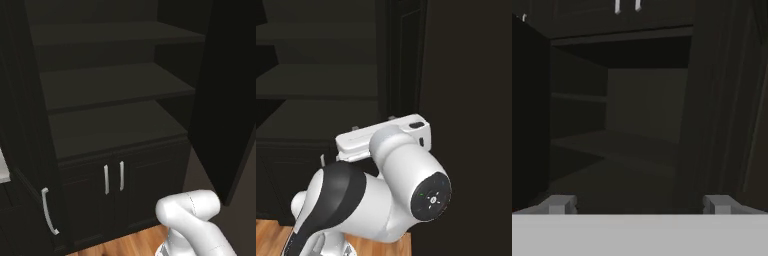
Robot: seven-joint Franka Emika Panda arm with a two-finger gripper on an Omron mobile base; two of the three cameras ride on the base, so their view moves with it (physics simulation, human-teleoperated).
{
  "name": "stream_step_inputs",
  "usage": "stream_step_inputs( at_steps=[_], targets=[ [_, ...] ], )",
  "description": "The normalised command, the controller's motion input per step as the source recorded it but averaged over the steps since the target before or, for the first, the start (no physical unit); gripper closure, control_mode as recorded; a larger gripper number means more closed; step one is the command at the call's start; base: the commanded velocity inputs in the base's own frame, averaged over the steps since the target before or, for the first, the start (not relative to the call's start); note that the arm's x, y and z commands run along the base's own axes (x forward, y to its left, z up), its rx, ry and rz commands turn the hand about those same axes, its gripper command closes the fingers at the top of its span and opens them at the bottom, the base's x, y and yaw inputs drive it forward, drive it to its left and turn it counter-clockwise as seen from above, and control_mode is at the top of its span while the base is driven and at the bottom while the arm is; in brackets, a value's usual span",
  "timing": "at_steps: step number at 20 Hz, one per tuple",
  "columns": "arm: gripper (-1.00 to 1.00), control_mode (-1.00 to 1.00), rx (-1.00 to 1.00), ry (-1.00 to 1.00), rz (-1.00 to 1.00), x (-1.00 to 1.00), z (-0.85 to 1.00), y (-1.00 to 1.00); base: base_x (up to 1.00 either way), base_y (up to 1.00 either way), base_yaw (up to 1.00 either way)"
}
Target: Close all open cabinet doors.
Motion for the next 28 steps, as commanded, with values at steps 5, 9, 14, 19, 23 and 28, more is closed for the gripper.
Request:
stream_step_inputs(
  at_steps=[5, 9, 14, 19, 23, 28],
  targets=[
    [-1.00, -1.00, 0.00, 0.00, -0.07, 0.29, -0.05, -0.34, 0.00, 0.00, 0.00],
    [-1.00, -1.00, 0.00, 0.00, 0.00, 0.01, -0.02, -0.55, 0.00, 0.00, 0.00],
    [-1.00, -1.00, 0.00, 0.00, 0.00, 0.05, -0.04, -0.56, 0.00, 0.00, 0.00],
    [-1.00, -1.00, 0.00, 0.00, 0.00, 0.26, -0.04, -0.41, 0.00, 0.00, 0.00],
    [-1.00, -1.00, 0.00, 0.00, 0.00, 0.41, -0.06, -0.17, 0.00, 0.00, 0.00],
    [-1.00, -1.00, 0.00, 0.00, 0.00, 0.54, -0.14, -0.12, 0.00, 0.00, 0.00]
  ],
)
